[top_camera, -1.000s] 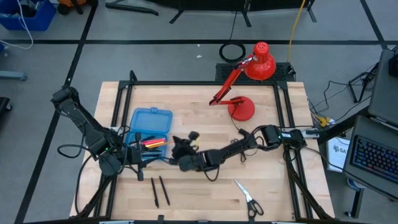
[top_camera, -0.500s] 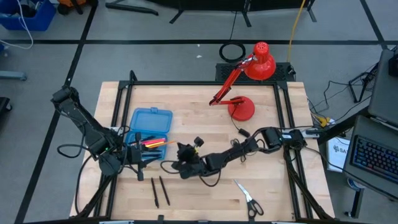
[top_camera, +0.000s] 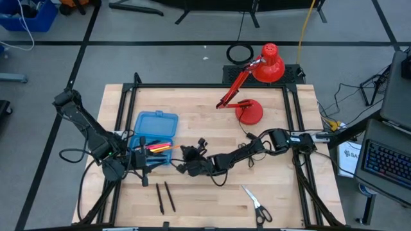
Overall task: Pick & place school supplies into a supply box
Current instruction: Put the yellow pencil into the blue supply box
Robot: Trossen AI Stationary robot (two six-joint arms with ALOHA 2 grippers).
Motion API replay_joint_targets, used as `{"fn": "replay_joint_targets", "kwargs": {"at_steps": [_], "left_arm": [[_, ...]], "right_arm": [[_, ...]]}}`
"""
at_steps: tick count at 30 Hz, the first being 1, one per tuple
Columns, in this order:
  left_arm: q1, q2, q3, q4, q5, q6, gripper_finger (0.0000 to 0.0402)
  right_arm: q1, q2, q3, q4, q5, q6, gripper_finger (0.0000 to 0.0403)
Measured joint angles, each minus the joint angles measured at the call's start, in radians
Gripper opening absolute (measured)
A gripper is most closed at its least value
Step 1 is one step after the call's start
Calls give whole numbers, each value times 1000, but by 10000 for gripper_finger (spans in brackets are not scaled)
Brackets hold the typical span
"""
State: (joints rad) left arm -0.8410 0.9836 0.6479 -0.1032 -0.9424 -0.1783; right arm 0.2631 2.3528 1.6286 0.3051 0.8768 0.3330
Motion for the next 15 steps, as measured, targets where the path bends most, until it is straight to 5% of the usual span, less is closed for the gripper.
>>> {"fn": "replay_joint_targets", "kwargs": {"at_steps": [7, 12, 15], "left_arm": [[0, 0, 0, -1, 0, 0, 106], [0, 0, 0, -1, 0, 0, 106], [0, 0, 0, -1, 0, -1, 106]], "right_arm": [[51, 0, -31, 64, 269, -51, 0], [46, 1, -33, 82, 328, -87, 0], [19, 1, -33, 81, 245, -80, 0]]}}
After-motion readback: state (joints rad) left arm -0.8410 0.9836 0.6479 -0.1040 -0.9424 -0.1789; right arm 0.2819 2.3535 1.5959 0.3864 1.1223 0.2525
